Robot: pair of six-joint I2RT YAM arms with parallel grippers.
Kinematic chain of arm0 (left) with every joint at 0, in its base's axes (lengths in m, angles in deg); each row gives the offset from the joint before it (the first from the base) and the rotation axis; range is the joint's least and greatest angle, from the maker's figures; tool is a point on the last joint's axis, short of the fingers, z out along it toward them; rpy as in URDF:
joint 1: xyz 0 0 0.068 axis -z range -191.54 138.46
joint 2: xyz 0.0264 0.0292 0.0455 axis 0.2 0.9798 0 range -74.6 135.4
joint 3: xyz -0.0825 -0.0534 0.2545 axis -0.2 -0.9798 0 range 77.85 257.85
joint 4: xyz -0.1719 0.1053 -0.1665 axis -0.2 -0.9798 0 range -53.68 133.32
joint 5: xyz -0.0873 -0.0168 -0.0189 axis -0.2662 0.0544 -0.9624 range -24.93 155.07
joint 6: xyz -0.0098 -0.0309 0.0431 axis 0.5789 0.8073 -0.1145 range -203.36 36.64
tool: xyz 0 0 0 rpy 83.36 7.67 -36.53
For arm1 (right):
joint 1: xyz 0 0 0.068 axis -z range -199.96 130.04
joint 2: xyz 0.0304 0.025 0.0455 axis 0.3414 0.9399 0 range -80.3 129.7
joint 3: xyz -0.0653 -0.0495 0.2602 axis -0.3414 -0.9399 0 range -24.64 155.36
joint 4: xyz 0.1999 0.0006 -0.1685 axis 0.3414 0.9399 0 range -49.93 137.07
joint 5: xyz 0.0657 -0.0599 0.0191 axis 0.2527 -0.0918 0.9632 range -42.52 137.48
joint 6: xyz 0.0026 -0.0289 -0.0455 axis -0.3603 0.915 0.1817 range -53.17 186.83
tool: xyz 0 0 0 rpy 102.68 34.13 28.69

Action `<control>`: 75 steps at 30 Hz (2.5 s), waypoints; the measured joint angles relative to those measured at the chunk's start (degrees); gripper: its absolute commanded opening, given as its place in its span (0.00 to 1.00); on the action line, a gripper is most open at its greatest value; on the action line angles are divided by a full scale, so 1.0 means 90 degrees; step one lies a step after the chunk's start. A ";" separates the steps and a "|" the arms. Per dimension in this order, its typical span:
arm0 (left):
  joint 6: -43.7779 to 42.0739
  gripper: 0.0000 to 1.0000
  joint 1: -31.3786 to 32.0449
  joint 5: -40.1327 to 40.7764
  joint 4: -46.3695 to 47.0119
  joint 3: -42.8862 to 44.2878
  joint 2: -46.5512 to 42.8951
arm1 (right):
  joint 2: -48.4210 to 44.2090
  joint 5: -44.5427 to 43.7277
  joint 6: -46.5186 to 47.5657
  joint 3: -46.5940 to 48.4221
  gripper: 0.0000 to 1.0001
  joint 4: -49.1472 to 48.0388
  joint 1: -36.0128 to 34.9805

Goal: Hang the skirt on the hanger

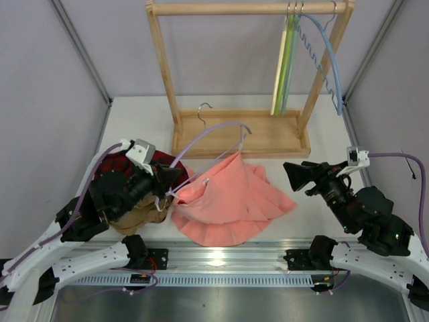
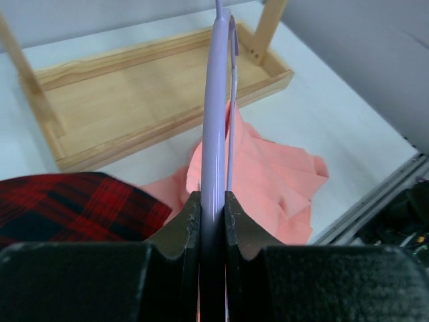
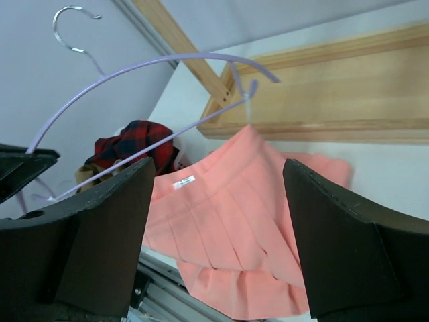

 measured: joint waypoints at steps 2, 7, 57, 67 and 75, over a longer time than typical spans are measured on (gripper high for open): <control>0.0012 0.00 0.0000 0.0287 -0.0367 0.0175 0.0017 | 0.0005 -0.0304 -0.0097 0.0000 0.83 0.0087 0.0000; -0.0005 0.00 0.0000 0.1073 -0.1073 0.0845 0.0277 | 0.0170 -0.0663 -0.0274 0.0000 0.84 0.0238 0.0000; -0.3174 0.00 -0.2246 0.2720 0.1336 0.5984 0.5872 | 0.1341 0.0784 -0.1763 -0.1824 0.97 0.0340 0.2069; -0.3172 0.00 -0.2329 0.2606 0.2193 0.4512 0.5406 | 0.1319 0.0806 -0.1761 -0.1936 0.97 0.0311 0.2171; -0.3104 0.18 -0.2399 0.2387 0.2599 0.3716 0.4845 | 0.1324 0.0855 -0.1761 -0.2057 0.98 0.0311 0.2198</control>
